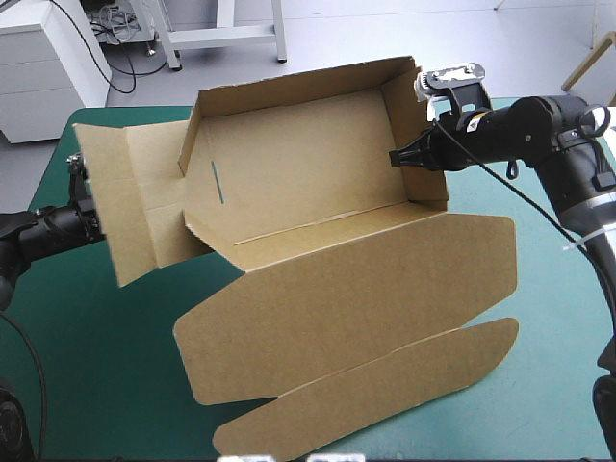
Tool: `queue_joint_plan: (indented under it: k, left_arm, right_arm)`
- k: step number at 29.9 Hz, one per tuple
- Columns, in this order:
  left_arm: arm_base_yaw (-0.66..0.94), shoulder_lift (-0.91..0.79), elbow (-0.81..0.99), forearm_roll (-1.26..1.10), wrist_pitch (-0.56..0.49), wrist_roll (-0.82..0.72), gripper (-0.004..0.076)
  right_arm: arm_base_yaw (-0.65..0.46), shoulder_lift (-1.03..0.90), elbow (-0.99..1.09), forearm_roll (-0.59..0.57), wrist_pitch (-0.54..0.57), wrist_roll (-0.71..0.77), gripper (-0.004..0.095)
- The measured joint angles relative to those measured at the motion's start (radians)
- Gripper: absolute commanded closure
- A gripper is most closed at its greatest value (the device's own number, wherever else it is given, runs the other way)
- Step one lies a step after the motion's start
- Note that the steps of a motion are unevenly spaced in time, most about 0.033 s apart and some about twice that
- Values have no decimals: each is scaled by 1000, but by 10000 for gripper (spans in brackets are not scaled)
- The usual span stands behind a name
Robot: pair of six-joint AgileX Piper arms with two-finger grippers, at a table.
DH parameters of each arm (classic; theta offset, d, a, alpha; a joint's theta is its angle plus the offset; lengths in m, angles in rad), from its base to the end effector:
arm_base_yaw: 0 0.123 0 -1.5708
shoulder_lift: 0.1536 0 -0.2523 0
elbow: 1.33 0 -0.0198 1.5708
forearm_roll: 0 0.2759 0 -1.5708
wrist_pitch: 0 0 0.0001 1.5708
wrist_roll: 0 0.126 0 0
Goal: Fold the box
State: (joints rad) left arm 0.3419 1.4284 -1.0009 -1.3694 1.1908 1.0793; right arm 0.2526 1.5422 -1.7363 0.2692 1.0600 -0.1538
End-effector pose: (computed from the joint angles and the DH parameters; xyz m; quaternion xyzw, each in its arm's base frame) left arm 0.3264 -0.0056 0.2642 0.0712 0.8027 -0.4386 0.3977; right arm 0.3602 0.1232 0.3842 -0.1695 0.8985 0.1520 0.3752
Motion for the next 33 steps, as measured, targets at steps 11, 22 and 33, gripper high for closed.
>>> queue_joint_plan:
  k: [11, 22, 33]
  left_arm:
    - [-68, -117, 0, -42, 1, 3, 210]
    - [-155, -126, -45, -98, 8, 3, 210]
    - [-259, -126, -73, -198, 10, -4, 210]
  right_arm:
    - [0, 0, 1, -51, -14, 38, 927]
    - [0, 0, 1, -63, -21, 48, 927]
    - [0, 0, 1, -87, -21, 51, 927]
